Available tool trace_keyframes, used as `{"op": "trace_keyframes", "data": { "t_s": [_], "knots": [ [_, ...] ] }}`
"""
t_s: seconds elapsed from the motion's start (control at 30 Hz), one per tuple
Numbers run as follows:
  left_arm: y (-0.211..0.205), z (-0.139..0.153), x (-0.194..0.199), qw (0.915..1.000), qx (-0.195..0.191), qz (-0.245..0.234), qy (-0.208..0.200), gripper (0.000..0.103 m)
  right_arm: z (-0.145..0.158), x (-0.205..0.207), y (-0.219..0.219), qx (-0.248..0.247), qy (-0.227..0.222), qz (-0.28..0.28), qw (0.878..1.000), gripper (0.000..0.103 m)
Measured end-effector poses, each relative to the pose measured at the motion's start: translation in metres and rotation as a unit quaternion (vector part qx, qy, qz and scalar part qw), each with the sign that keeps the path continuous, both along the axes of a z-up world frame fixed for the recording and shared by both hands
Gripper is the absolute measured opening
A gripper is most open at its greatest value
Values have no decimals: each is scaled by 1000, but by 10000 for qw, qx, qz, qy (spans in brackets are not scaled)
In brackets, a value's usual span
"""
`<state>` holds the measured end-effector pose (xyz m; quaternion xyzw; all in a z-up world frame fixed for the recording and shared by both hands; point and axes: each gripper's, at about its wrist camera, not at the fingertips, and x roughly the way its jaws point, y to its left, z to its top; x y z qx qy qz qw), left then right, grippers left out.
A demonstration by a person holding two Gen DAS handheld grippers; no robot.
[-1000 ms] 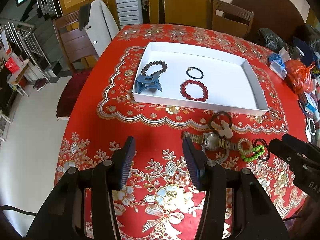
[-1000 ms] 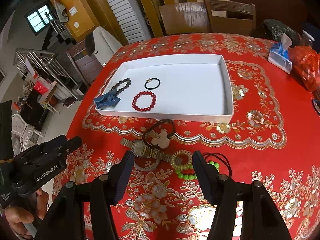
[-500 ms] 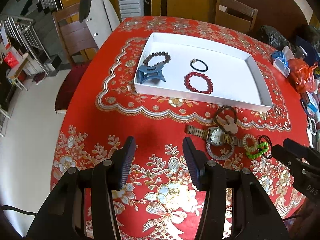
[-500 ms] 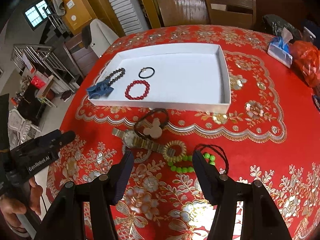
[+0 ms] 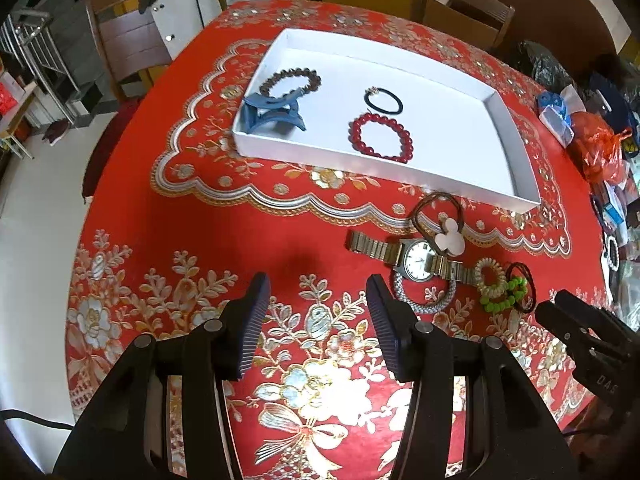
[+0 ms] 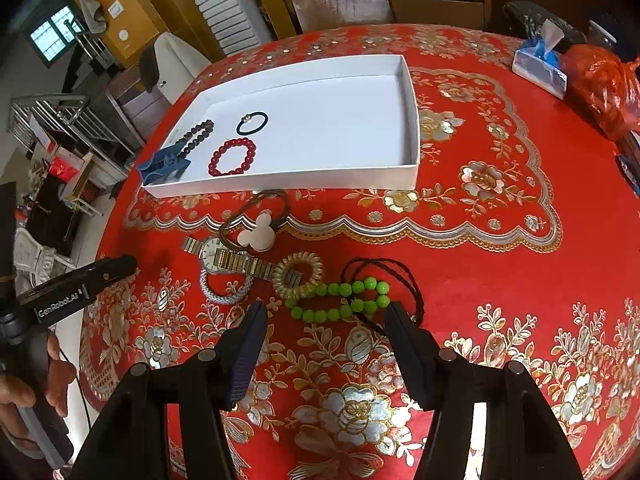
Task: Organize jewelry
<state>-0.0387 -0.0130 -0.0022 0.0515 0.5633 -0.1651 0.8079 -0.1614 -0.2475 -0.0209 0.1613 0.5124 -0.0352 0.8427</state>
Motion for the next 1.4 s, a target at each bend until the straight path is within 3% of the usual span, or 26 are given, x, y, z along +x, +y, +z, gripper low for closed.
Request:
{"op": "trace_keyframes", "data": {
  "t_s": [0.3, 0.4, 0.53, 0.77, 0.93, 1.07, 1.2, 1.23, 1.3, 1.4],
  "knots": [
    [-4, -17, 8, 9988, -187, 33, 441, 54, -3, 4, 5, 55, 14, 170, 9998, 59],
    [-4, -21, 10, 9990, -49, 113, 437, 54, -3, 12, 9, 185, -11, 284, 9994, 59],
    [0, -28, 16, 9984, 46, 296, 475, 54, 0, 31, 15, 115, -168, 451, 9988, 59],
    [6, -31, 22, 9976, 101, 457, 519, 54, -15, 84, 14, -99, -12, 500, 9987, 53],
    [11, -33, 26, 9966, 122, 600, 549, 54, -33, 114, 16, -165, 178, 561, 9981, 41],
    [13, -35, 31, 9959, 133, 675, 580, 54, -42, 126, 25, -647, 254, 781, 9945, 34],
    [12, -36, 39, 9953, 89, 733, 627, 54, -40, 126, 33, -1234, 239, 1166, 9852, 6],
    [11, -36, 41, 9953, 76, 732, 632, 54, -40, 125, 33, -1301, 239, 1213, 9838, 3],
    [7, -38, 42, 9956, 61, 683, 643, 54, -39, 119, 23, -1396, 239, 1156, 9831, 2],
    [-2, -39, 43, 9955, -8, 588, 737, 54, -28, 105, -3, -1137, 113, 850, 9898, 2]
  ]
}}
